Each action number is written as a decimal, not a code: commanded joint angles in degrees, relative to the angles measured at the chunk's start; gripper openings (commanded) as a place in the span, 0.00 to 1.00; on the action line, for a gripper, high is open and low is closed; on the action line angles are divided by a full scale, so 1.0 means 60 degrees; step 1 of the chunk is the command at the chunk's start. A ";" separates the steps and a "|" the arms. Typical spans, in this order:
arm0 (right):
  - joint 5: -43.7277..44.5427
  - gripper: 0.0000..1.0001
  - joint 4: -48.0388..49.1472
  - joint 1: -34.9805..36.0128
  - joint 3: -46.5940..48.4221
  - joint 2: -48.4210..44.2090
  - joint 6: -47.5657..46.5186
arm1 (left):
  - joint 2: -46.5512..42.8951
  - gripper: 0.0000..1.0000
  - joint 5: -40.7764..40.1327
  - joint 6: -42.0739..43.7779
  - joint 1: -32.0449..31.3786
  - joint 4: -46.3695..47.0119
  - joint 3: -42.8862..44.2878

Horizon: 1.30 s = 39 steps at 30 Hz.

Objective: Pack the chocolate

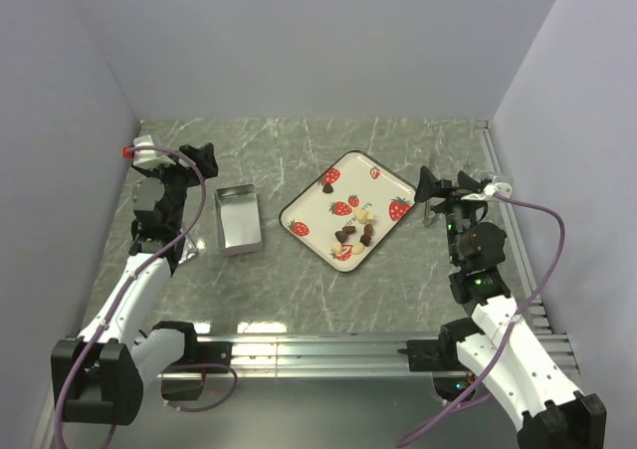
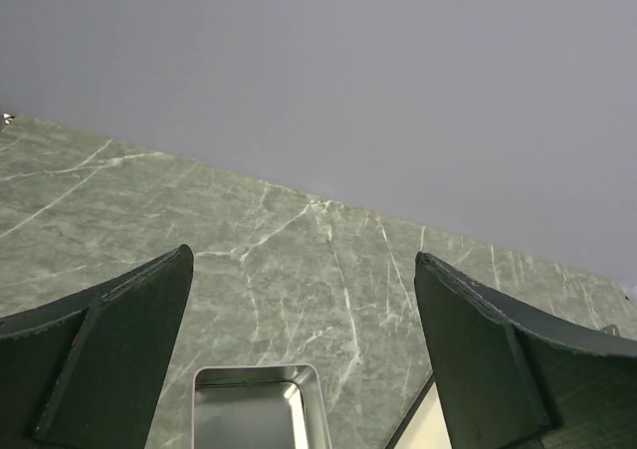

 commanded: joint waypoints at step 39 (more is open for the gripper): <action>0.2483 1.00 -0.5234 -0.1757 0.3924 0.5581 0.2439 | 0.0393 0.98 0.0591 -0.0026 -0.0038 -0.0075 0.0502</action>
